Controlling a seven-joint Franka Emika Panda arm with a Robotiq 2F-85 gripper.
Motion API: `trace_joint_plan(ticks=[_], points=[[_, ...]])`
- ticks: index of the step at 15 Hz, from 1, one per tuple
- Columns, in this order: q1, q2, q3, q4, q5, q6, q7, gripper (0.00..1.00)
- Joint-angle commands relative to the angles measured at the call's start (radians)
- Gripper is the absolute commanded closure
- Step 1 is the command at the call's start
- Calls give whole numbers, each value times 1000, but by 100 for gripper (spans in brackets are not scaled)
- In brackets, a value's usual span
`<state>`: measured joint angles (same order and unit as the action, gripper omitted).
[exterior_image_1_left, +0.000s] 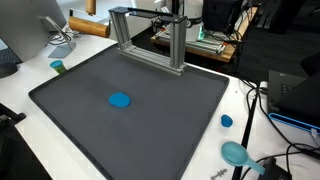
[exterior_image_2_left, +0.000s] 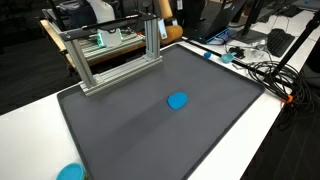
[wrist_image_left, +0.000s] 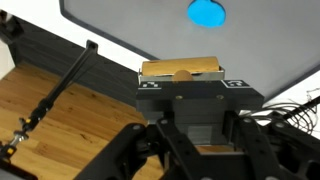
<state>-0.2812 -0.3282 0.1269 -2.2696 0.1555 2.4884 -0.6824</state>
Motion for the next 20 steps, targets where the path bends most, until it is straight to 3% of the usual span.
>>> trace_joint_plan(ticks=[1,2,3,4,7,9,10,12,13,20], points=[[-72,-11,102,-54,-174,-95,248,77],[-75,-9,123,-54,-199,-156,304,77],[42,3,30,-48,-273,-217,401,77],[65,16,27,-29,-263,-287,453,77],[166,46,-33,8,-179,-431,502,77],[217,38,-85,7,-85,-458,485,77],[218,33,-73,-26,-168,-417,501,52],[237,35,-95,-21,-125,-426,498,52],[234,22,-93,-42,-123,-408,533,77],[213,-112,-110,-223,-155,-355,711,77]])
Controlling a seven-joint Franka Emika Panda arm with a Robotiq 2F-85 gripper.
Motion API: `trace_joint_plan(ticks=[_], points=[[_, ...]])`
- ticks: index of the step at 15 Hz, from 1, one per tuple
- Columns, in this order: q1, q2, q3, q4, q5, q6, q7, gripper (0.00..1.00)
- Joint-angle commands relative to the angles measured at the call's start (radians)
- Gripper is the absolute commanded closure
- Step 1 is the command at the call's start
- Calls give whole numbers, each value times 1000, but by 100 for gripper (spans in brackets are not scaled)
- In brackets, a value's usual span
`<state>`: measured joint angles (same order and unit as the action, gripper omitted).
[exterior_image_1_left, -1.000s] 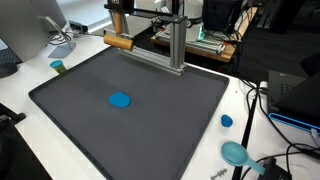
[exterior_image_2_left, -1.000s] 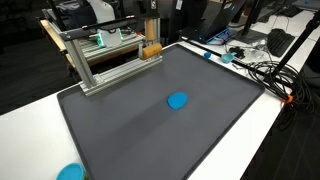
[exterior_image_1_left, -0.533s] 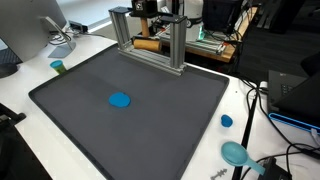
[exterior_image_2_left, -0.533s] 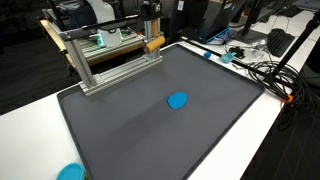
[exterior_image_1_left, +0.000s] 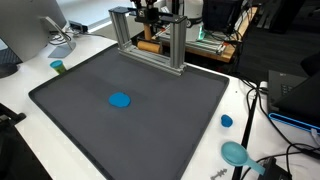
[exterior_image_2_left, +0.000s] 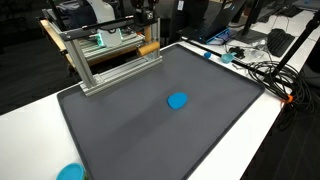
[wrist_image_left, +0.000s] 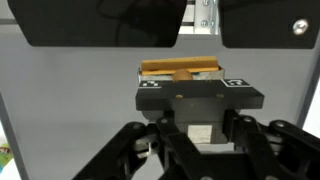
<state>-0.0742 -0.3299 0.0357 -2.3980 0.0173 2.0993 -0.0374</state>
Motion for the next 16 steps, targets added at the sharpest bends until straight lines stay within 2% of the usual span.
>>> trace_joint_plan(ticks=[1,7,16], points=[[3,-136,-20,-116,-21,37,79,77],[10,-300,-12,-215,-59,23,77,77],[61,-349,-19,-266,-55,-26,-7,77]])
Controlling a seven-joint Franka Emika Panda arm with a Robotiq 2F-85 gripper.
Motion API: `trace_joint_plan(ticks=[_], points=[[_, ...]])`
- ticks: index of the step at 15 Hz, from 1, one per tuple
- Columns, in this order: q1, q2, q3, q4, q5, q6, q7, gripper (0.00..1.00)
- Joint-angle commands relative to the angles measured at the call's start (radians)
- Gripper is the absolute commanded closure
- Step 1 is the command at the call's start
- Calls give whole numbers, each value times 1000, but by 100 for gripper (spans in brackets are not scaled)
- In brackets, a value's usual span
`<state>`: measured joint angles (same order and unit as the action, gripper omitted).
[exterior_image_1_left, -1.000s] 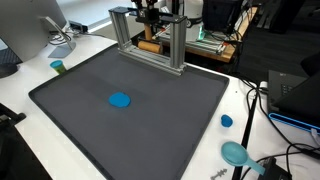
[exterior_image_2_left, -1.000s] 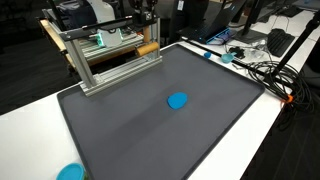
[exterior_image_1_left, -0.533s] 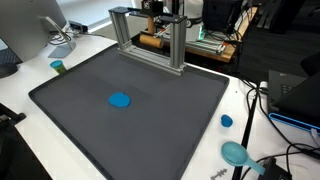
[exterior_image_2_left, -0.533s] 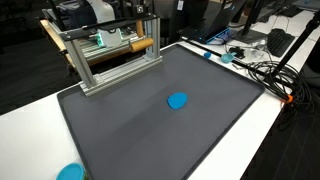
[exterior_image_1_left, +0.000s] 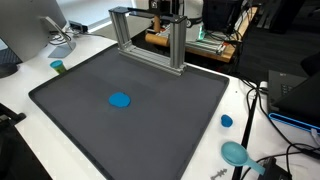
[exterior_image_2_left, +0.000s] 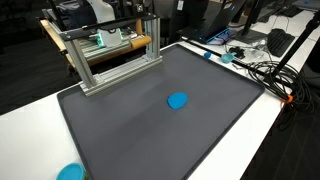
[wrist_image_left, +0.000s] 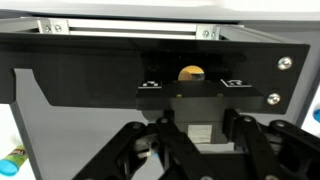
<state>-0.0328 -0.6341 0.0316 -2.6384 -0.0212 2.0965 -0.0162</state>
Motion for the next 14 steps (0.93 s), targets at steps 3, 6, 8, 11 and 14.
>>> trace_joint_plan(ticks=[3,6,8,11,14], points=[[24,-51,-23,-42,-11,-31,-46,77],[14,-67,-35,-52,-7,-29,-41,20],[2,-100,-57,-56,-3,-22,-42,5],[-40,-209,-121,-60,-6,-16,-59,0],[-86,-307,-214,-55,-38,38,-166,0]])
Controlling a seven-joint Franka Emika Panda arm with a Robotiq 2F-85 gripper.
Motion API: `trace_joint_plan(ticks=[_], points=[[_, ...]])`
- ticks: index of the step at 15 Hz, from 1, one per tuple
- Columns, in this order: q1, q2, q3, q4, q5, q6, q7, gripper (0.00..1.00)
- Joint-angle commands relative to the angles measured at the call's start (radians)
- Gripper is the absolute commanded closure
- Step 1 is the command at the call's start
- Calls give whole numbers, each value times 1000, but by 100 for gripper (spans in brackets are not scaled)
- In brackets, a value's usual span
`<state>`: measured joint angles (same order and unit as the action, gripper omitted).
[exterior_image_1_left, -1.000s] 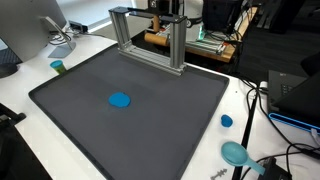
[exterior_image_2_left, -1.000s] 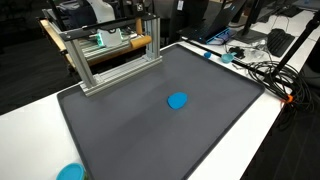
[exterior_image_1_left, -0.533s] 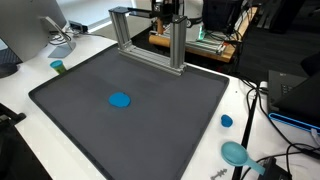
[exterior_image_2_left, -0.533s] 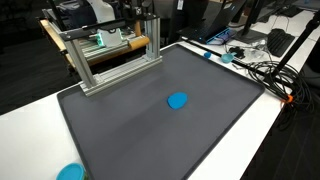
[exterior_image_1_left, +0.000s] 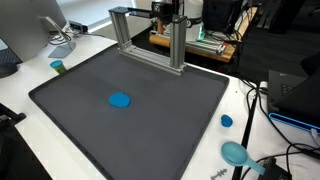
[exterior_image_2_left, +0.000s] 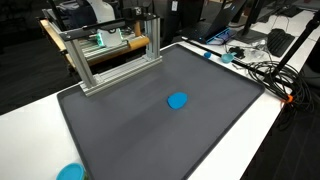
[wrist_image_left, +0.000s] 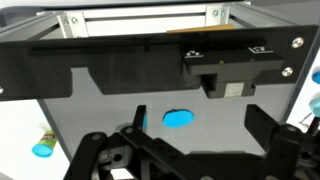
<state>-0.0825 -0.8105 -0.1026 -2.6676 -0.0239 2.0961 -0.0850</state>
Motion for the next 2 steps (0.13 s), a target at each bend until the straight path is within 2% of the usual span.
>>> trace_joint_plan(ticks=[1,2], points=[[-14,-39,-30,2,-9,10,-34,0],[-25,-65,-49,2,-11,8,-52,0]])
